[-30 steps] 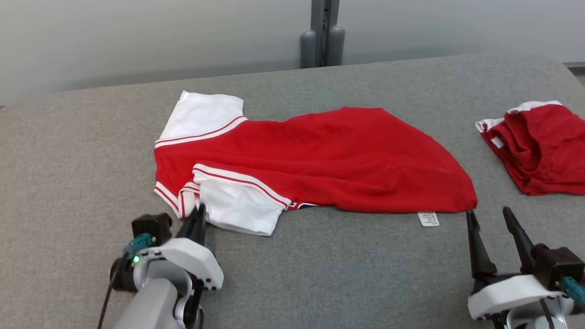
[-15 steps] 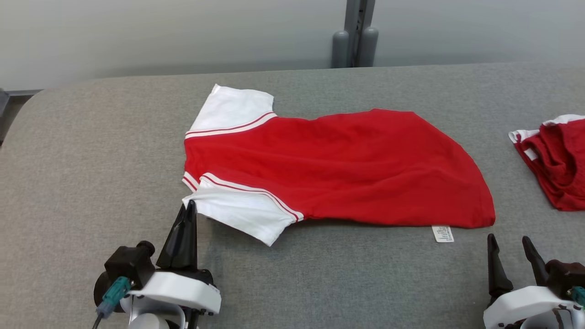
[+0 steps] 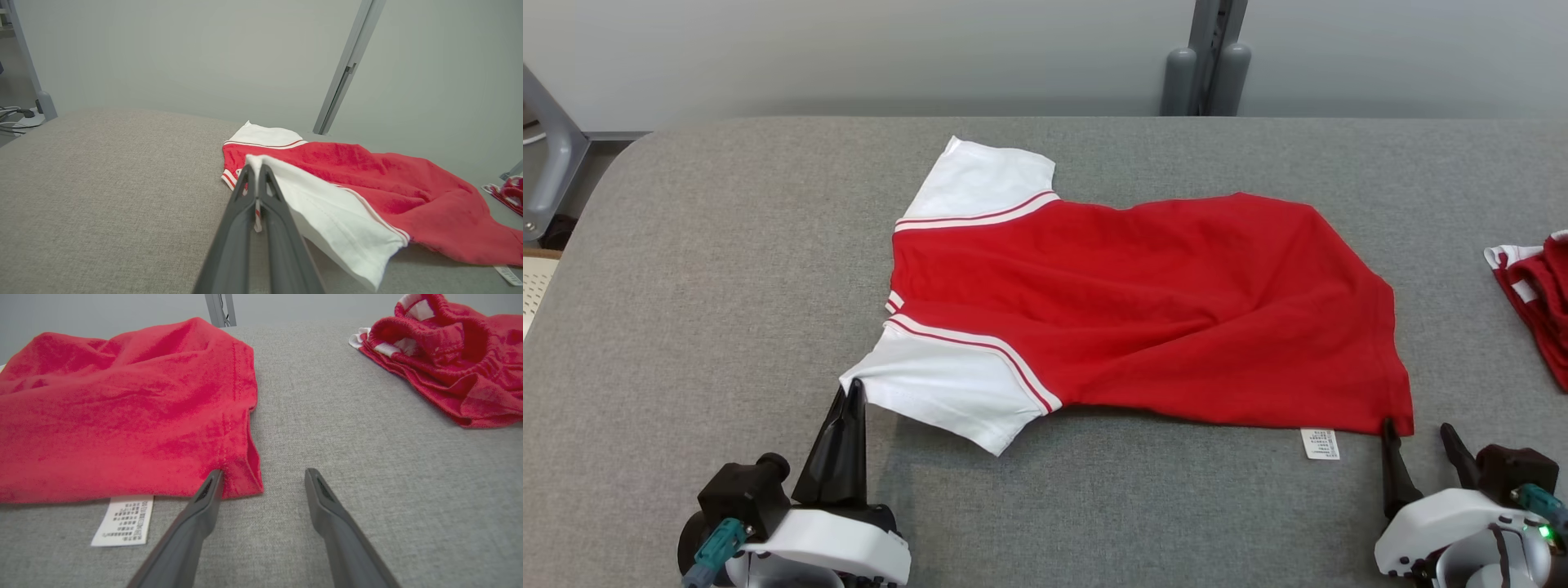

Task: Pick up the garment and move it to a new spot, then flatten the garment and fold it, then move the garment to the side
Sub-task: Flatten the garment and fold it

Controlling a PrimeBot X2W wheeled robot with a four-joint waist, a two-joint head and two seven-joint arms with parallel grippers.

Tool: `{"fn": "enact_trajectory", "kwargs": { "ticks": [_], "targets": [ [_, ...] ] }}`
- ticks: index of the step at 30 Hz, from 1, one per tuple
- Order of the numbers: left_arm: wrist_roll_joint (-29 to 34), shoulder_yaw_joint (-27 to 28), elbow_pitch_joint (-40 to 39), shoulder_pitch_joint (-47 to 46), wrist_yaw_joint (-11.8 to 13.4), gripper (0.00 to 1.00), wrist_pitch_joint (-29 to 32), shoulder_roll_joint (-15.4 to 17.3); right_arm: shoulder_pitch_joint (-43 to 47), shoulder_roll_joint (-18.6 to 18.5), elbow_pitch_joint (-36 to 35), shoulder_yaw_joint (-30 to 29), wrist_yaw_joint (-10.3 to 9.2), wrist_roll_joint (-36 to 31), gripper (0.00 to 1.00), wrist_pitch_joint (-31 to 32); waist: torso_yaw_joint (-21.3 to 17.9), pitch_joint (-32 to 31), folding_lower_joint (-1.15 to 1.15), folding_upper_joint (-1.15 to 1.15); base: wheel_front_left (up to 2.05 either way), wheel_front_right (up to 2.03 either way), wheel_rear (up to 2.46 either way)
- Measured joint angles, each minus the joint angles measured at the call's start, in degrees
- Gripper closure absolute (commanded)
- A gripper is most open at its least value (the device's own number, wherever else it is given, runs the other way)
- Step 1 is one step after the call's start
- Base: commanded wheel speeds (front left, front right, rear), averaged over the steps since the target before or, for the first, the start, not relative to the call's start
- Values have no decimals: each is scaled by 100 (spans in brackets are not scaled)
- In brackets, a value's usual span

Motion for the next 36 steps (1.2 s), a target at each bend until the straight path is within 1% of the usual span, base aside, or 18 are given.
{"fn": "enact_trajectory", "kwargs": {
  "ticks": [9,11,12,14,15,16,17,21,23,25,29,33,36],
  "targets": [
    [-38,-1,236,-71,-1,100,-66,-18,-521,-34,784,65,0,14,0,-9,42,42,0,0,0,0,0],
    [-41,0,268,-97,-2,100,-85,-16,-600,-43,898,124,-1,82,14,-26,42,43,0,0,0,0,0],
    [-42,3,282,-105,-2,100,-90,-15,-633,-46,939,163,-1,98,47,-27,40,41,0,0,0,0,0],
    [-43,4,313,-106,-2,100,-108,-13,-672,-43,1021,237,0,134,60,-31,32,35,0,0,0,0,0],
    [-45,4,326,-106,-2,100,-109,-12,-694,-41,1058,269,0,160,69,-35,25,32,0,0,0,0,0],
    [-48,4,350,-108,-2,100,-118,-10,-733,-42,1110,326,0,234,89,-37,12,27,0,0,0,0,0],
    [-49,3,357,-110,-2,100,-127,-10,-755,-40,1111,356,0,308,100,-44,4,25,0,0,0,0,0],
    [-51,8,355,-143,-11,100,-155,-10,-764,-36,1040,471,0,578,100,-44,-21,20,0,0,0,0,0],
    [-48,9,346,-196,-22,100,-182,-9,-764,-31,870,590,-1,1050,100,-42,-39,5,0,0,0,0,0],
    [-47,12,321,-273,-36,100,-192,-3,-762,-31,615,851,-1,1562,100,-40,-64,-23,0,0,0,0,0],
    [-100,52,212,-403,-108,100,-235,-1,-666,-67,-123,1363,-1,2417,100,83,-140,-122,0,0,0,0,0],
    [-175,129,-74,-522,-211,100,-244,25,-414,-371,-1062,1630,-1,3195,100,216,-227,-267,0,0,0,0,0],
    [-248,212,-408,-627,-274,100,-258,108,-196,-547,-1828,1740,-2,3673,100,366,-290,-382,0,0,0,0,0]
  ]
}}
